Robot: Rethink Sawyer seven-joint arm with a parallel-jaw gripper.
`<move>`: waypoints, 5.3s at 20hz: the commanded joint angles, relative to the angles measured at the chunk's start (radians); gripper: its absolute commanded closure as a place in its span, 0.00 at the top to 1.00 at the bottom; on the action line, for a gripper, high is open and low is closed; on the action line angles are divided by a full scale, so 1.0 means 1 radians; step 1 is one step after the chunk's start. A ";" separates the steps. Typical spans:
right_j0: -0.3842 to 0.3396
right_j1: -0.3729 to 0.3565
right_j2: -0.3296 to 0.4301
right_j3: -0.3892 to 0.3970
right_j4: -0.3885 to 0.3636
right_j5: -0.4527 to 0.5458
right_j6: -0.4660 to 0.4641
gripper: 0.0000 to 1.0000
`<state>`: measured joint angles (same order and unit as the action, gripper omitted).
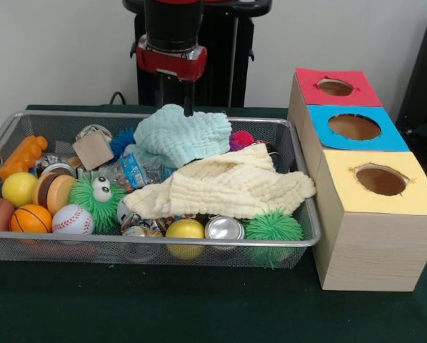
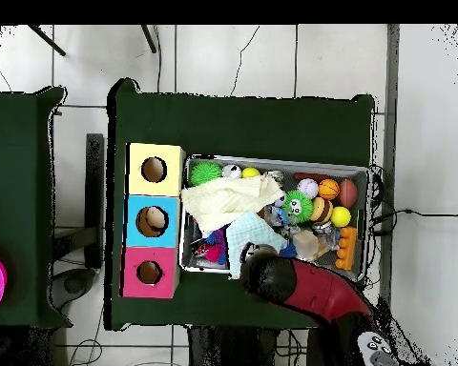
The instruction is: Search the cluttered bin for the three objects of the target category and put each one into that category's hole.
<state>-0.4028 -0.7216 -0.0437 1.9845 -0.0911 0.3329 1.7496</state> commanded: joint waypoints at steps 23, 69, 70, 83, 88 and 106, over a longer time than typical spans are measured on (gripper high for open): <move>0.060 0.194 -0.053 -0.148 -0.019 -0.202 0.139 1.00; -0.100 -0.204 -0.025 -0.107 -0.041 0.313 -0.122 0.00; -0.118 -0.215 -0.016 -0.119 -0.046 0.337 -0.145 0.00; -0.253 -0.234 0.089 -0.180 -0.105 0.428 -0.226 0.00; -0.271 -0.224 0.117 -0.172 -0.120 0.411 -0.209 0.00; -0.315 -0.210 0.197 -0.120 -0.171 0.337 -0.129 1.00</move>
<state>-0.6976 -0.9612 0.0381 1.8267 -0.2180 0.6973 1.7492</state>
